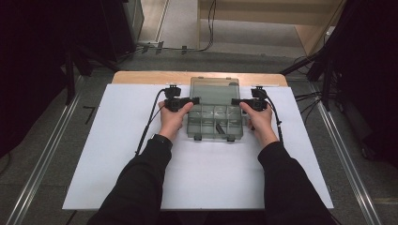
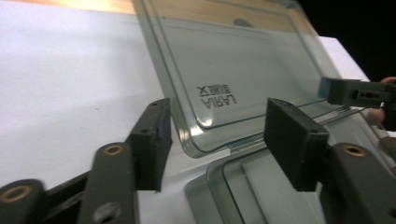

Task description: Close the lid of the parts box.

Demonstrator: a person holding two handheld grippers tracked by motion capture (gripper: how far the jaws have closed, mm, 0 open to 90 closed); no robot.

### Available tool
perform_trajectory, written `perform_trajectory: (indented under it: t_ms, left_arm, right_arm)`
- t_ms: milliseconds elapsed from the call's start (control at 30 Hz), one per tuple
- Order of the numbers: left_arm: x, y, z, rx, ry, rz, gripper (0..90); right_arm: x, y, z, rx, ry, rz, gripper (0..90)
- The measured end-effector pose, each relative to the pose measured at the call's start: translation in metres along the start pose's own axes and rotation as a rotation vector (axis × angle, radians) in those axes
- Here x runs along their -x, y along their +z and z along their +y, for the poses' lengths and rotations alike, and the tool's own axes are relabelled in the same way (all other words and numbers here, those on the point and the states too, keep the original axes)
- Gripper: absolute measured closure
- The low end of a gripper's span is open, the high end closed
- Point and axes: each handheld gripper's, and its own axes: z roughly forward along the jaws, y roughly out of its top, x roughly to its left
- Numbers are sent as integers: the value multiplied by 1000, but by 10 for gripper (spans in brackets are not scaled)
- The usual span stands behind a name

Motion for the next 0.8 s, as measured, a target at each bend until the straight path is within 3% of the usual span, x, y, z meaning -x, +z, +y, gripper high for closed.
perform_trajectory:
  t_ms: [167, 233, 300, 400, 633, 800]
  left_arm:
    - [2, 0, 0, 8, 17, 26, 483]
    - [1, 0, -1, 10, 9, 2, 508]
    - [3, -2, 0, 18, 37, 19, 540]
    - [5, -3, 0, 22, 62, 50, 604]
    - [5, -7, -3, 45, 101, 67, 702]
    - [4, -7, -5, 54, 102, 76, 757]
  right_arm:
    - [2, -4, -1, 29, -11, 11, 633]
    - [2, -7, -2, 45, -19, 10, 673]
    - [2, -11, -1, 64, -32, 14, 719]
    - [0, -15, 0, 70, -58, -2, 747]
    - [-1, -20, -2, 76, -103, -4, 777]
    - [0, -22, -4, 80, -119, -5, 811]
